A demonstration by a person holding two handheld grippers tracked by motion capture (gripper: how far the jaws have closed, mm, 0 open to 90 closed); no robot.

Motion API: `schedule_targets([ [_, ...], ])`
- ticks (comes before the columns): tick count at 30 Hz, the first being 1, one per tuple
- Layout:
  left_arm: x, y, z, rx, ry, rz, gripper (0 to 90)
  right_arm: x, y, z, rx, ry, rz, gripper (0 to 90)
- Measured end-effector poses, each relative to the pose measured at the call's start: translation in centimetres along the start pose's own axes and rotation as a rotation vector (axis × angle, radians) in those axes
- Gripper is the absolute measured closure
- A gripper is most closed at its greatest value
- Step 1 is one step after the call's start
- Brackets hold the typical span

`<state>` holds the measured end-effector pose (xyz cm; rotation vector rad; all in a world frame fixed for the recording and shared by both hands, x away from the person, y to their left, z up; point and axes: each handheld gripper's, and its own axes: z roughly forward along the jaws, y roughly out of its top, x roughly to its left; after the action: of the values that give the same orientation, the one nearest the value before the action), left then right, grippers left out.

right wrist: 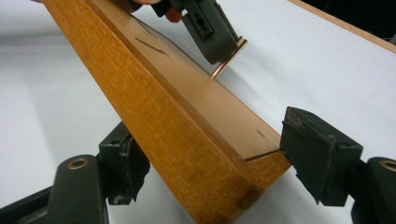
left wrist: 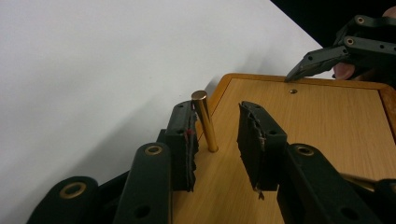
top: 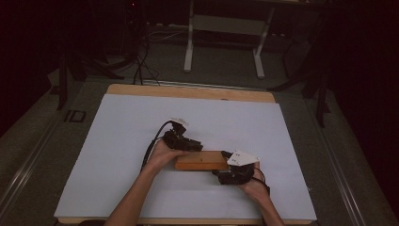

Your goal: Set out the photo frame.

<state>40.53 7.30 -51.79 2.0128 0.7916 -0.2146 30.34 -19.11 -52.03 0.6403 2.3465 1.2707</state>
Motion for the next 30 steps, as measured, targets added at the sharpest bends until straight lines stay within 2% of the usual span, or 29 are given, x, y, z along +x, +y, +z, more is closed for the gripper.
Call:
schedule_targets([
  [12, 0.0, -1.7, -2.6, -0.052, 0.083, 0.040, 62.3, -0.1, 0.0, 0.0, -0.007, -0.001, 0.014, 27.0],
  [14, -0.4, -2.0, -2.9, -0.059, 0.108, 0.061, 61.9, -0.2, 0.1, 0.0, -0.007, -0.004, 0.014, 27.7],
  [19, -1.4, -3.0, -4.2, -0.092, 0.206, 0.129, 62.2, -0.3, 0.1, 0.0, -0.010, -0.003, 0.025, 28.1],
  [25, -2.2, -4.1, -6.1, -0.185, 0.251, 0.181, 60.3, -0.4, 0.1, -0.1, -0.016, -0.005, 0.037, 29.5],
  [27, -2.4, -4.3, -6.7, -0.190, 0.284, 0.191, 58.7, -0.6, 0.1, -0.1, -0.018, -0.011, 0.042, 30.4],
  [30, -2.6, -4.7, -7.3, -0.194, 0.298, 0.194, 58.7, -0.7, 0.1, -0.2, -0.017, -0.015, 0.046, 31.5],
])
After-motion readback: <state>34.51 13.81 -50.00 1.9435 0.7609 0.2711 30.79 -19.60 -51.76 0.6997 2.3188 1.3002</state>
